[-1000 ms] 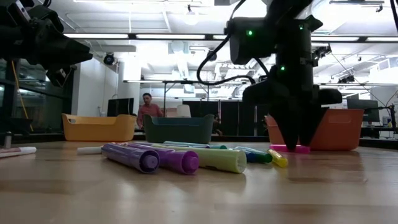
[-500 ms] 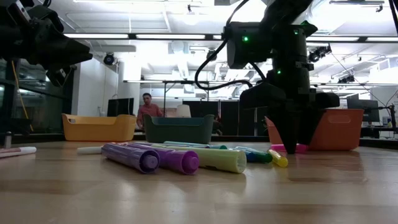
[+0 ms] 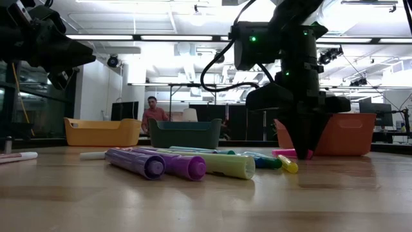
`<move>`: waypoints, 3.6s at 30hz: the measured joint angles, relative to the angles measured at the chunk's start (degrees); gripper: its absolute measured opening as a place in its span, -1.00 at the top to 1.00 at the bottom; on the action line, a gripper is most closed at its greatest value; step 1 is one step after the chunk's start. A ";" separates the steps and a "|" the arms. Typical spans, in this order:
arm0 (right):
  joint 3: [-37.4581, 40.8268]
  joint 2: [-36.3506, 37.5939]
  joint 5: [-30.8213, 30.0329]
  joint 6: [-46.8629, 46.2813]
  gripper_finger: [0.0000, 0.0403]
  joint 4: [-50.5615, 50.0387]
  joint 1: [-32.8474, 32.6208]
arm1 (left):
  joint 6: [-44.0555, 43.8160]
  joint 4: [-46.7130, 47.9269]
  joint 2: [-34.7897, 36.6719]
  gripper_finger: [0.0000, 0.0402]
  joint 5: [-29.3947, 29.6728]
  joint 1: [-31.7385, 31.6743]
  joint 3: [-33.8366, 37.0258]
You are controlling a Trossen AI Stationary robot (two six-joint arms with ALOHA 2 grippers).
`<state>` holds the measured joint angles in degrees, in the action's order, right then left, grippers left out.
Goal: Pick & Place Markers
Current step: Put the pink pen into the blue bin
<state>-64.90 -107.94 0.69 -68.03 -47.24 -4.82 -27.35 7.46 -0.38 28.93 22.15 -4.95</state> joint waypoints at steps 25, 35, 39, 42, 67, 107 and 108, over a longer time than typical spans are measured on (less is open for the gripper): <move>-0.92 5.45 1.67 -0.01 0.81 -4.02 0.33 | 0.01 0.00 0.00 0.67 0.00 0.00 0.02; -0.94 13.55 -0.36 0.20 0.81 -3.93 0.89 | 0.00 0.00 0.00 0.67 0.00 0.00 0.02; -0.96 17.60 -1.68 2.86 0.83 -2.62 2.54 | 0.00 -0.02 0.00 0.67 0.00 0.00 0.02; -1.03 20.17 -1.87 7.41 0.84 -0.33 4.54 | 0.01 -0.01 0.00 0.67 0.01 0.00 0.01; -11.85 13.68 6.38 48.27 0.81 6.93 21.54 | 0.02 -0.01 0.00 0.67 0.00 0.00 0.02; -63.28 -29.10 -3.76 85.28 0.76 -14.04 28.52 | 0.01 0.00 0.00 0.67 0.00 0.00 0.02; -63.17 -29.28 -3.74 85.29 0.76 -14.60 28.52 | 0.02 0.00 0.00 0.67 0.00 0.00 0.02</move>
<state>-128.08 -137.22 -3.05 17.26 -61.84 23.70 -27.33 7.46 -0.38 28.93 22.15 -4.93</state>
